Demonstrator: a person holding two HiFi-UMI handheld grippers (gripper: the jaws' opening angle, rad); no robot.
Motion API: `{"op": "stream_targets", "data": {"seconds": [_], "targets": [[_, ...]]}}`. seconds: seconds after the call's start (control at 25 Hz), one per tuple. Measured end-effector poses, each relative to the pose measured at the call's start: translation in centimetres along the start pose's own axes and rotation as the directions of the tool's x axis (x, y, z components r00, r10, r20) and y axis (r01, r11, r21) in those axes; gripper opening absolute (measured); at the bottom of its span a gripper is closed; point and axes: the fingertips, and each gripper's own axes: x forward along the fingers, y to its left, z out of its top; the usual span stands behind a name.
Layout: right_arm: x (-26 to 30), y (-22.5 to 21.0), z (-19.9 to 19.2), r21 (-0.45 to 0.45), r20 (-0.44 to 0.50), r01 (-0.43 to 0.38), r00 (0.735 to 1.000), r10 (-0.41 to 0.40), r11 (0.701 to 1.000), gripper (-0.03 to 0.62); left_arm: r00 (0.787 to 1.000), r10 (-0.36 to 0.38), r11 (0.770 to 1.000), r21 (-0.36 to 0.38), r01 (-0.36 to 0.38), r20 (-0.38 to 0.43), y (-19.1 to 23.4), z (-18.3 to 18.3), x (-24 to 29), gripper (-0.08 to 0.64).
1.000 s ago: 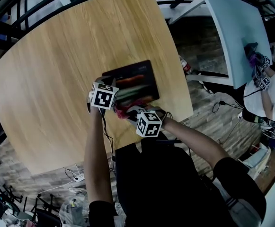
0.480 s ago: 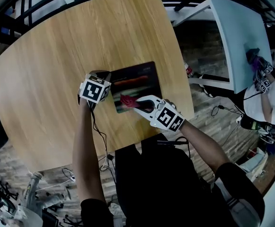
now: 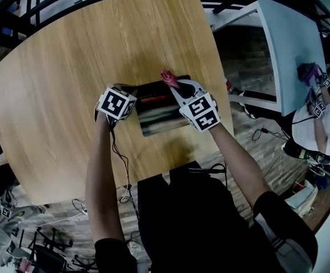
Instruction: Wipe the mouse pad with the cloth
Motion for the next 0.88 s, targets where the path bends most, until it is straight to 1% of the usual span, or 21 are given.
{"op": "stream_targets", "data": {"seconds": [0.12, 0.2, 0.28, 0.4, 0.56, 0.68, 0.76, 0.88], "targets": [[2.9, 0.5, -3.6, 0.03, -0.112, 0.0, 0.994, 0.003, 1.0, 0.06, 1.0, 0.002, 1.0, 0.015, -0.002, -0.021, -0.1, -0.2, 0.2, 0.023], [3.7, 1.4, -4.1, 0.037, -0.142, -0.007, 0.99, 0.012, 0.999, 0.061, 1.0, -0.002, 1.0, 0.022, 0.003, -0.023, -0.1, 0.0, 0.2, 0.023], [4.1, 2.4, -3.5, 0.031, -0.158, -0.023, 0.987, 0.028, 0.999, 0.06, 1.0, -0.006, 1.0, 0.02, 0.006, -0.022, 0.0, 0.0, 0.1, 0.023], [4.7, 4.2, -3.0, -0.02, -0.174, -0.065, 0.983, 0.061, 0.998, 0.06, 1.0, -0.011, 1.0, 0.011, 0.012, -0.006, 0.0, -0.3, 0.1, 0.023], [5.7, 6.3, -2.2, -0.099, -0.191, -0.119, 0.977, 0.099, 0.988, 0.061, 1.0, -0.03, 1.0, -0.005, 0.03, 0.006, 0.0, -0.3, 0.1, 0.023], [6.4, 7.8, -1.7, -0.144, -0.205, -0.159, 0.97, 0.128, 0.977, 0.06, 0.999, -0.042, 0.999, 0.004, 0.042, 0.011, 0.1, 0.0, 0.1, 0.022], [6.7, 8.7, -1.5, -0.17, -0.214, -0.184, 0.966, 0.146, 0.968, 0.06, 0.999, -0.047, 0.999, -0.003, 0.047, 0.006, 0.1, -0.2, 0.2, 0.022], [6.8, 10.1, -1.3, -0.222, -0.223, -0.219, 0.96, 0.169, 0.95, 0.06, 0.998, -0.055, 0.998, -0.003, 0.055, 0.012, -0.1, -0.2, 0.2, 0.022]]}}
